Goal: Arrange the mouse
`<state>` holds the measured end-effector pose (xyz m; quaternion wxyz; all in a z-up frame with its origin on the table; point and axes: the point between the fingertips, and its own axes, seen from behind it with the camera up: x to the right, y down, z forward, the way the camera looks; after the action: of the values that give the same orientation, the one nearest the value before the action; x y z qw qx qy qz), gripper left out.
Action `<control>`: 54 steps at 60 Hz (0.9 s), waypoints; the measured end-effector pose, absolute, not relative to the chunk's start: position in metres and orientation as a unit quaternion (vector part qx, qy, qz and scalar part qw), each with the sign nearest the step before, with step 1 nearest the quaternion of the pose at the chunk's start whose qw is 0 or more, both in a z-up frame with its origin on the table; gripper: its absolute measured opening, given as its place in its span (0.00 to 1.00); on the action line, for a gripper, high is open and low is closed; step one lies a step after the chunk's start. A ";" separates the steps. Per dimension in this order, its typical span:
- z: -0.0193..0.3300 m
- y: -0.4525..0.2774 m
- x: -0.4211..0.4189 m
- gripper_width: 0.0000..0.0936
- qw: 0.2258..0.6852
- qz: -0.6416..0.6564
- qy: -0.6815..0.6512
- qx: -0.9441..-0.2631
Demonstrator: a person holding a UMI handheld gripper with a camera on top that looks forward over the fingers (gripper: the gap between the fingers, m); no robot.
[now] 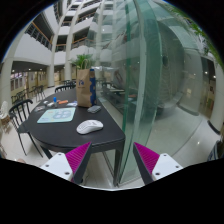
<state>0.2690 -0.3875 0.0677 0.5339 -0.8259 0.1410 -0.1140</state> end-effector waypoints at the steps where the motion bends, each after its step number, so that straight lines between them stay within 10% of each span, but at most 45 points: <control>1: 0.068 -0.386 0.275 0.91 0.530 -0.115 0.139 -0.828; 54: -0.011 -0.130 0.212 0.90 0.462 0.008 0.059 -0.885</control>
<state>0.2121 -0.1300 -0.0112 0.4623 -0.8847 0.0588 0.0082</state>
